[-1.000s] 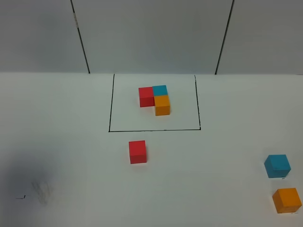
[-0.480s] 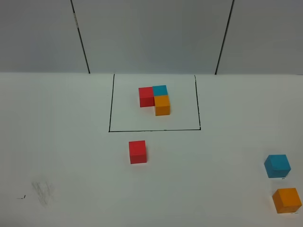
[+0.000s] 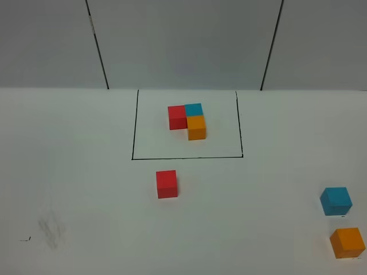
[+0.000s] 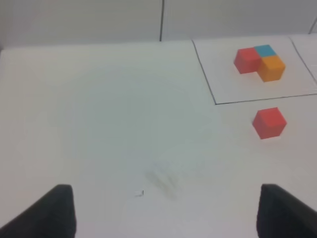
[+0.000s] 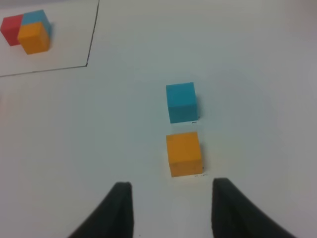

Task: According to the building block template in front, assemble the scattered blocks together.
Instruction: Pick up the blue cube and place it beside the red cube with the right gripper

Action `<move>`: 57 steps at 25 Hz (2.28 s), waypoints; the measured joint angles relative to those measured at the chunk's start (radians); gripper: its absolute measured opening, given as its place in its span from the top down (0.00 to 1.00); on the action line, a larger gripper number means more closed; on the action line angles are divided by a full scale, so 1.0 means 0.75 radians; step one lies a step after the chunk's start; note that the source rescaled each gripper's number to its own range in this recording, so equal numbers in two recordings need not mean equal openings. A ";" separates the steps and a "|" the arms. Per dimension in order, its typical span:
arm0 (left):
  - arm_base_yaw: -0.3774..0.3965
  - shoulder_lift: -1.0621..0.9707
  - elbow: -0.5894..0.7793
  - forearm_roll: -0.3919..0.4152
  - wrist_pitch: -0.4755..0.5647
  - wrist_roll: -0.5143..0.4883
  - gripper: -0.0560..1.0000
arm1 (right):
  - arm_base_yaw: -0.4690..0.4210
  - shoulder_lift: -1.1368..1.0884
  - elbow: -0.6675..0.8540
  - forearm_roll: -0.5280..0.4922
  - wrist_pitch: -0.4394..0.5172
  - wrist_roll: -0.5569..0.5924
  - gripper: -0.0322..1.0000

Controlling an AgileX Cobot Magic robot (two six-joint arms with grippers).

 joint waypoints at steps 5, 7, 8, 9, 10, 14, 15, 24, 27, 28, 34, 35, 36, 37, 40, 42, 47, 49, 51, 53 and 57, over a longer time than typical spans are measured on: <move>0.000 -0.157 0.179 -0.020 -0.050 0.003 0.05 | 0.000 0.000 0.000 0.000 0.000 0.000 0.97; 0.000 -0.205 0.238 -0.023 -0.055 0.001 0.05 | 0.000 0.000 0.000 0.000 0.000 0.000 0.97; 0.000 -0.224 0.265 -0.023 -0.055 -0.004 0.05 | 0.000 0.000 0.000 0.000 0.000 0.000 0.97; 0.000 -0.234 0.286 -0.023 -0.055 -0.011 0.05 | 0.000 0.000 0.000 0.000 0.000 0.000 0.97; 0.000 -0.238 0.300 -0.023 -0.054 -0.013 0.05 | 0.000 0.000 0.000 0.000 0.000 0.000 0.97; 0.000 -0.241 0.375 -0.041 -0.078 -0.023 0.05 | 0.000 0.000 0.000 0.000 0.000 0.000 0.97; 0.000 -0.241 0.394 -0.050 -0.086 -0.026 0.05 | 0.000 0.000 0.000 0.000 0.000 0.000 0.97; 0.000 -0.242 0.468 -0.071 -0.085 -0.028 0.05 | 0.000 0.000 0.000 0.000 0.000 0.000 0.97; 0.000 -0.242 0.469 -0.083 -0.083 -0.028 0.05 | 0.000 0.000 0.000 0.000 0.000 0.000 0.97; 0.000 -0.242 0.469 -0.088 -0.083 -0.028 0.05 | 0.000 0.000 0.000 0.000 0.000 0.000 0.97; 0.016 -0.242 0.470 -0.090 -0.084 -0.026 0.05 | 0.000 0.000 0.000 0.000 0.000 0.000 0.97; 0.030 -0.243 0.470 -0.092 -0.083 -0.026 0.05 | 0.000 0.000 0.000 0.000 0.000 0.000 0.97; 0.047 -0.243 0.470 -0.092 -0.083 -0.025 0.05 | 0.000 0.000 0.000 0.000 0.000 0.000 0.97; 0.064 -0.243 0.470 -0.094 -0.085 -0.025 0.05 | 0.000 0.000 0.000 0.000 0.000 0.000 0.97; 0.132 -0.243 0.470 -0.094 -0.085 -0.023 0.05 | 0.000 0.000 0.000 0.000 0.000 0.000 0.97; 0.184 -0.243 0.470 -0.094 -0.085 -0.023 0.05 | 0.000 0.000 0.000 0.000 0.000 0.000 0.97; 0.278 -0.243 0.470 -0.094 -0.085 -0.023 0.05 | 0.000 0.000 0.000 0.000 0.000 0.000 0.97; 0.312 -0.243 0.470 -0.094 -0.085 -0.023 0.05 | 0.000 0.000 0.000 0.000 0.000 0.000 0.97; 0.340 -0.243 0.470 -0.094 -0.085 -0.022 0.05 | 0.000 0.000 0.000 0.000 0.000 0.000 0.97; 0.359 -0.243 0.470 -0.094 -0.085 -0.022 0.05 | 0.000 0.000 0.000 0.000 0.000 0.000 0.97; 0.369 -0.243 0.470 -0.094 -0.085 -0.022 0.05 | 0.000 0.000 0.000 0.000 0.000 0.000 0.97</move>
